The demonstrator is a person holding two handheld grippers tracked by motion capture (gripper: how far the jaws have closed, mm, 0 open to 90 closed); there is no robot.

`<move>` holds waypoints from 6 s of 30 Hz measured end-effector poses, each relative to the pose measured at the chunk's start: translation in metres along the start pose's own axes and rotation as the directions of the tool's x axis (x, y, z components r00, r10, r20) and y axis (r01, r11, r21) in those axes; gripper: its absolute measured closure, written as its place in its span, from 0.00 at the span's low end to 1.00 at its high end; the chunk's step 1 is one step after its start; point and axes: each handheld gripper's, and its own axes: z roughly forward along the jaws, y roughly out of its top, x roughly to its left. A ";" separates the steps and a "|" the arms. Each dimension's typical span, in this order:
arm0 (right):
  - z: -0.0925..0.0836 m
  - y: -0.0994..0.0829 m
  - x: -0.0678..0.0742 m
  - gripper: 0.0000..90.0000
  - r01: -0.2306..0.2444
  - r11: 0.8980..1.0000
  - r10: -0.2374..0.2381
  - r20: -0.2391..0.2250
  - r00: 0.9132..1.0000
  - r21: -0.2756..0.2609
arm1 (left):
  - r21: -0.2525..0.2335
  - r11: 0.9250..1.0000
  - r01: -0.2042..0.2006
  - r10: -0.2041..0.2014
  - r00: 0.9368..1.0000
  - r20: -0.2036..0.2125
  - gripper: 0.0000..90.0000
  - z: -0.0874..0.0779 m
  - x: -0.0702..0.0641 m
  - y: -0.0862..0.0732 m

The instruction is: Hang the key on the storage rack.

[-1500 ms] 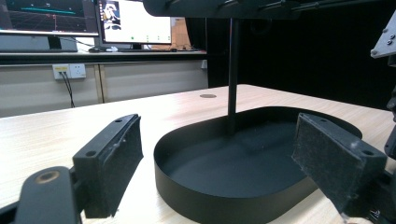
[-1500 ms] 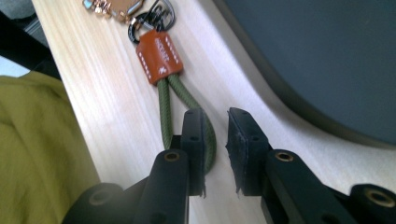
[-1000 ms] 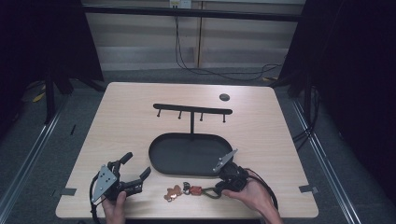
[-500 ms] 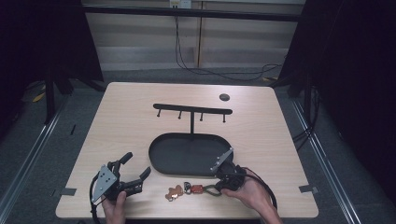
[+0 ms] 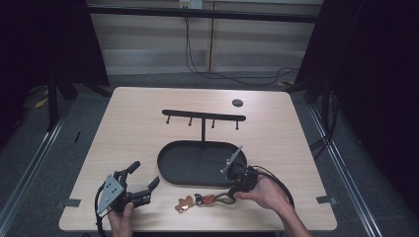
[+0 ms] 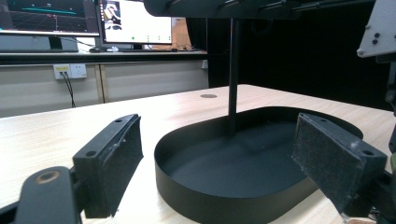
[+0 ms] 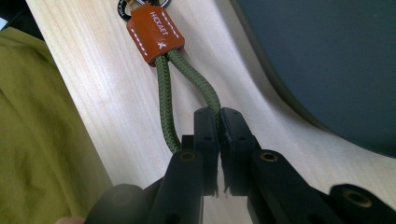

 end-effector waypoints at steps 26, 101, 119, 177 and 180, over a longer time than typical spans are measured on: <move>-0.061 0.063 0.007 0.95 0.145 0.981 -0.148 0.014 0.989 0.127 | 0.000 1.000 0.000 0.000 1.000 0.001 0.17 0.000 0.000 0.000; -0.147 0.171 -0.035 0.95 0.161 0.981 -0.177 0.178 0.968 0.105 | -0.005 1.000 0.007 -0.007 1.000 0.004 0.17 0.000 0.000 0.000; -0.148 0.173 -0.050 0.95 0.128 0.990 -0.136 0.165 0.977 0.056 | -0.007 1.000 0.010 -0.010 1.000 0.005 0.17 0.000 -0.001 0.000; -0.140 0.080 -0.030 0.63 0.068 0.855 -0.010 0.115 0.993 -0.514 | 0.000 1.000 -0.001 0.001 1.000 0.007 0.17 0.000 0.000 0.000; -0.132 0.073 -0.029 0.62 0.069 0.833 0.000 0.125 0.992 -0.549 | 0.001 1.000 -0.001 0.001 1.000 0.007 0.17 0.000 0.000 0.000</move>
